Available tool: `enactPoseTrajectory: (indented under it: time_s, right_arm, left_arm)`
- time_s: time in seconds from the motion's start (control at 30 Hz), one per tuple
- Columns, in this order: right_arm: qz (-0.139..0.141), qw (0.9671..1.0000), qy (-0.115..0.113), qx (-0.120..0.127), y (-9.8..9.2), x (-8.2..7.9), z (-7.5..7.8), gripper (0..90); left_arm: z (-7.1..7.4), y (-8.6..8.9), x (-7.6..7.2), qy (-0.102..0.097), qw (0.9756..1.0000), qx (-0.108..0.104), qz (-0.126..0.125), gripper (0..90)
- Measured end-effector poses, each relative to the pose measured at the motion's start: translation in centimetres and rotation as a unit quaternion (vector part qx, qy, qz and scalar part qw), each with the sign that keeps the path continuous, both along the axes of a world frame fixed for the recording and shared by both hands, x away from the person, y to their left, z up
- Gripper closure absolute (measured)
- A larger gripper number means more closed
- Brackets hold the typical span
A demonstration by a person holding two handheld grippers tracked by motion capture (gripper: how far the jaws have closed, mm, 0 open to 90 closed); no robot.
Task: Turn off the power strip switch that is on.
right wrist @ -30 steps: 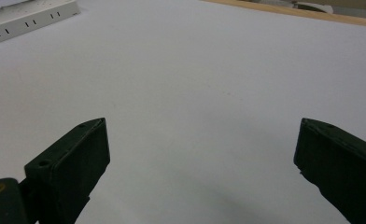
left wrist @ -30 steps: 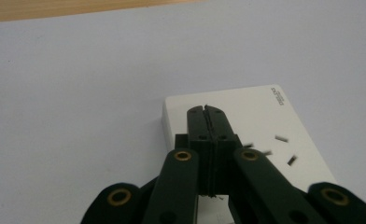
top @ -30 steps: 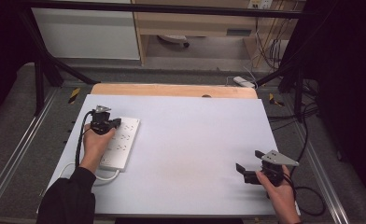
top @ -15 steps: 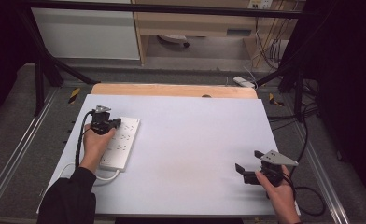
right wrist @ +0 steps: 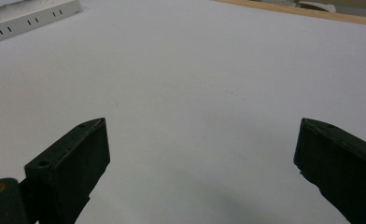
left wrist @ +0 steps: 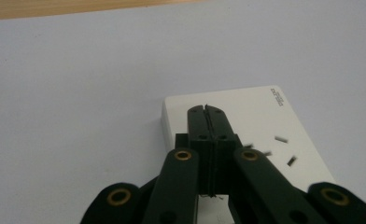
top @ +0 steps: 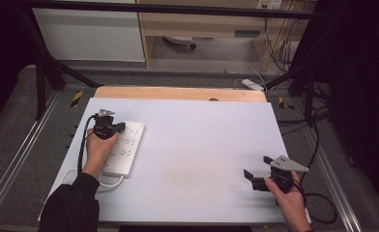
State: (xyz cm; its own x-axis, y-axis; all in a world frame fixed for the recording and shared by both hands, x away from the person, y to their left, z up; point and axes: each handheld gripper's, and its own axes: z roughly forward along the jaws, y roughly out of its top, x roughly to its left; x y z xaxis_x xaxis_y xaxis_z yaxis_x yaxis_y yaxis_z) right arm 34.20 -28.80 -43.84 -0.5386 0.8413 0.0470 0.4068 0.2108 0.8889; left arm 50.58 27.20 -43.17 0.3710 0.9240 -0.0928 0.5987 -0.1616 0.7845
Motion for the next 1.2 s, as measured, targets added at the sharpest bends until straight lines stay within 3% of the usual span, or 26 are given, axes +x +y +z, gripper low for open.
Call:
enactPoseTrajectory:
  time_s: [1.2]
  right_arm:
    - [0.002,1.0,0.002,0.0,0.03,-0.01,-0.02,4.0]
  left_arm:
    - [-0.23,0.19,0.2,0.004,1.0,-0.008,0.001,90.0]
